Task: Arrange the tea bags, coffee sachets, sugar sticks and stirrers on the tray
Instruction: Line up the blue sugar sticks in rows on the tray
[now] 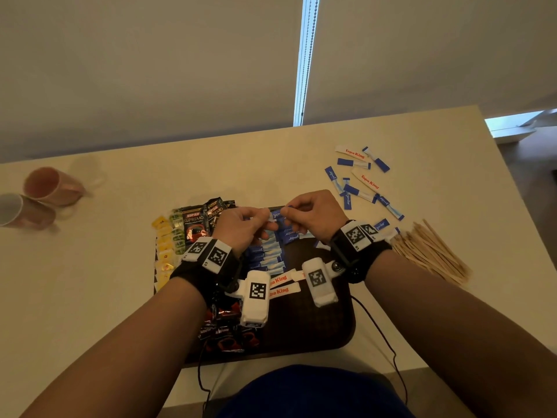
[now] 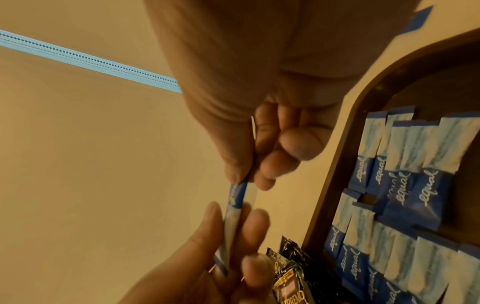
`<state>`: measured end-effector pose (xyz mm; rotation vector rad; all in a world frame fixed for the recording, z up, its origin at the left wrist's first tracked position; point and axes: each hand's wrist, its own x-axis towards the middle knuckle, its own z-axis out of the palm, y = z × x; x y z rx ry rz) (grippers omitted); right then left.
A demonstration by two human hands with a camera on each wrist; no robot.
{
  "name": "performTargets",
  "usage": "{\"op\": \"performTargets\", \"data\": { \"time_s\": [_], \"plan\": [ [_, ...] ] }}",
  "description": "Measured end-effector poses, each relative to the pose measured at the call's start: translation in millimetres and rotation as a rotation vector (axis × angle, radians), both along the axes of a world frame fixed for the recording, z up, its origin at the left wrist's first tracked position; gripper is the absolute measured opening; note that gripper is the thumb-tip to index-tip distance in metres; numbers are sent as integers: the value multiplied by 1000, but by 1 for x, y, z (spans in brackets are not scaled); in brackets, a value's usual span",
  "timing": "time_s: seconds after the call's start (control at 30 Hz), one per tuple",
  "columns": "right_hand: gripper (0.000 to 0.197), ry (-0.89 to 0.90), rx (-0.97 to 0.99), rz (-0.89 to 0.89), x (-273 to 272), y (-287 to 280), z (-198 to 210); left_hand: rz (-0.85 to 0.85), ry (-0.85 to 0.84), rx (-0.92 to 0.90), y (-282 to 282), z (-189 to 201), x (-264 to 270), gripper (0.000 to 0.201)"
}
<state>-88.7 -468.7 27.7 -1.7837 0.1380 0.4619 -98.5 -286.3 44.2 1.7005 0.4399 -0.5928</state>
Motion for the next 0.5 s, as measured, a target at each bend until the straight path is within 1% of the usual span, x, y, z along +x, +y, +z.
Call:
{"op": "performTargets", "data": {
  "time_s": [0.03, 0.1, 0.13, 0.17, 0.2, 0.23, 0.3, 0.37, 0.43, 0.5],
  "plan": [
    [12, -8, -1, -22, 0, -1, 0, -53, -7, 22, 1, 1, 0, 14],
    [12, -40, -20, -27, -2, -1, 2, -231, -37, 122, 5, 3, 0, 8],
    [12, -53, -17, -15, -3, 0, 4, -310, -45, 157, 5, 4, -1, 8],
    [12, -57, 5, -5, -4, 2, 6, -354, -51, 167, 4, 6, -1, 10],
    [13, -58, 38, -9, -5, 4, 8, -351, -54, 147, 1, 7, -1, 12],
    [14, -59, 69, -27, -4, 4, 9, -303, -48, 105, -2, 8, -1, 10],
    [16, -73, 48, -46, -3, 0, 8, -121, -27, 12, -6, 10, 1, 8],
    [17, -66, -35, 28, -3, -8, 4, 31, 3, -66, -7, 10, 3, 11],
    [15, -28, -40, 91, -7, -14, 3, 62, 27, -104, -8, 10, 4, 14],
    [13, -2, 26, 73, -10, -18, 5, 36, 40, -95, -9, 8, 3, 14]
  ]
}}
